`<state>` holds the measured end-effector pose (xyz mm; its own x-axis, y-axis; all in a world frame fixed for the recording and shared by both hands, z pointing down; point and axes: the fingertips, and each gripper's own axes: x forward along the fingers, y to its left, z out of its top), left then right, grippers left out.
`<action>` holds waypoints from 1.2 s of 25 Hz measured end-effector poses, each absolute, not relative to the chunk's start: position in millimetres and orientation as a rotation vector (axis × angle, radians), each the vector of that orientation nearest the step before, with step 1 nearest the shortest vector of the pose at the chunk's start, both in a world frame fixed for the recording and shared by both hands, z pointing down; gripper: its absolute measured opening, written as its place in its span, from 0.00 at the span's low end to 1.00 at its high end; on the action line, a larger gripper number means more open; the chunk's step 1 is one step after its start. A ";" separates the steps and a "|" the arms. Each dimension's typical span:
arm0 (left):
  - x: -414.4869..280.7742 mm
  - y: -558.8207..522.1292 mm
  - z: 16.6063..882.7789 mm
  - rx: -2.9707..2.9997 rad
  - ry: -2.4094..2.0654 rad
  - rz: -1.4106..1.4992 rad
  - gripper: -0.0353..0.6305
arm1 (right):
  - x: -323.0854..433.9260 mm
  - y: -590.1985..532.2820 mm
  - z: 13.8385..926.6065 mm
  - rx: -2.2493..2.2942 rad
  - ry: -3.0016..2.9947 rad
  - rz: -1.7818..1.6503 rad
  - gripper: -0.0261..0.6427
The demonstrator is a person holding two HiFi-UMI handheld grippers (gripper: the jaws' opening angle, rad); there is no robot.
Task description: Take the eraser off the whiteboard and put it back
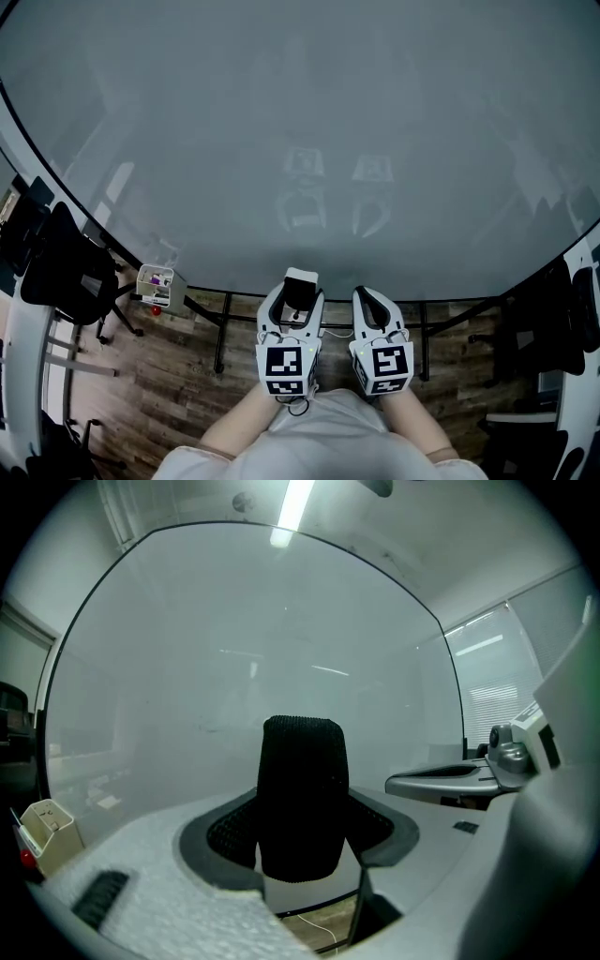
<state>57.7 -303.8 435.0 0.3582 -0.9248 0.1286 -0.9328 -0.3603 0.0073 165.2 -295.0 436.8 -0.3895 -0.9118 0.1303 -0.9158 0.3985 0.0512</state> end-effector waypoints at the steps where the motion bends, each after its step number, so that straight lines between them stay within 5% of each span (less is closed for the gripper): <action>1: 57.3 -303.4 433.6 2.517 -1.729 0.151 0.44 | 165.1 -294.7 436.6 1.651 -2.510 0.044 0.08; 30: 69.1 -347.8 350.9 2.610 -1.888 0.016 0.44 | 185.4 -283.8 444.6 1.697 -2.480 0.106 0.08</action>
<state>69.1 -347.8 350.9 0.3141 -0.9486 -0.0386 -0.9478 -0.3109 -0.0705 185.4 -283.8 444.6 -0.3569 -0.9220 0.1502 -0.9315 0.3634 0.0175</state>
